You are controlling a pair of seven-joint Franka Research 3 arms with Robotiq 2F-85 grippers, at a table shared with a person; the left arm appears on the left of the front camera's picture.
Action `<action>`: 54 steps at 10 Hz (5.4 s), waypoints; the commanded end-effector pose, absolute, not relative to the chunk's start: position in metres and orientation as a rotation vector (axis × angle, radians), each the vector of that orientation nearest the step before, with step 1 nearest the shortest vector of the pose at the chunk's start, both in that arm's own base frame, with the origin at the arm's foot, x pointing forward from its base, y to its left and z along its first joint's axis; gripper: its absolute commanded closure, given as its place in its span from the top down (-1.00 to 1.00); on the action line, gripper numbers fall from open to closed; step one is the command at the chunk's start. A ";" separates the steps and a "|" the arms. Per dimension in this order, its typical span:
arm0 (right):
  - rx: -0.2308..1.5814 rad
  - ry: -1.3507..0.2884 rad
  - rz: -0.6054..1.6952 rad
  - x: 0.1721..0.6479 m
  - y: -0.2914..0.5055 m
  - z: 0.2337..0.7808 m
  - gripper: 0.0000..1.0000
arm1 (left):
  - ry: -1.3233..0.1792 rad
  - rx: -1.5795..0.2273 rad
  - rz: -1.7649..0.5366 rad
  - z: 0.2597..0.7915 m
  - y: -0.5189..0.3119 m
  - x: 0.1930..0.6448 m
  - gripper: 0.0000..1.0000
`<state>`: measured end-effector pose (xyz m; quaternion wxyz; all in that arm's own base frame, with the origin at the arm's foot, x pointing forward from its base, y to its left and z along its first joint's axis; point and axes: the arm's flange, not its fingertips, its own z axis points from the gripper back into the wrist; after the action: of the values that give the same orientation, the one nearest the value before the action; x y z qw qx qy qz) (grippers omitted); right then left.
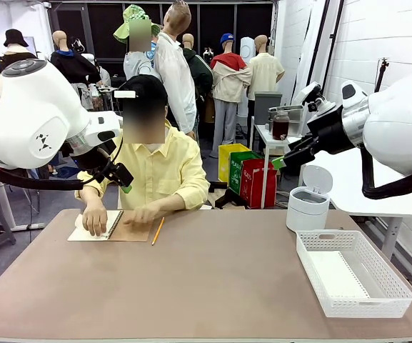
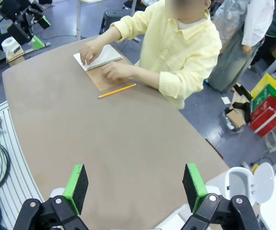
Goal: Sort the paper based on its condition.
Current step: If a person hands you a paper, place it in the Organizing basket , and if it's crumpled, put it in the Trash can.
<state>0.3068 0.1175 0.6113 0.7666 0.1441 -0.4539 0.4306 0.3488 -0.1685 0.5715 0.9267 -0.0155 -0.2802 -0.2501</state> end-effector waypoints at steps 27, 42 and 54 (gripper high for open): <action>0.312 -0.987 0.949 0.309 0.117 0.609 1.00 | -0.576 -0.028 -0.519 0.572 -0.168 0.348 1.00; 0.312 -0.987 0.949 0.309 0.117 0.609 1.00 | -0.576 -0.028 -0.519 0.572 -0.168 0.348 1.00; 0.312 -0.987 0.949 0.309 0.117 0.609 1.00 | -0.576 -0.028 -0.519 0.572 -0.168 0.348 1.00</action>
<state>0.3068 0.1175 0.6113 0.7666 0.1441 -0.4539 0.4306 0.3488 -0.1685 0.5715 0.9267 -0.0155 -0.2802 -0.2501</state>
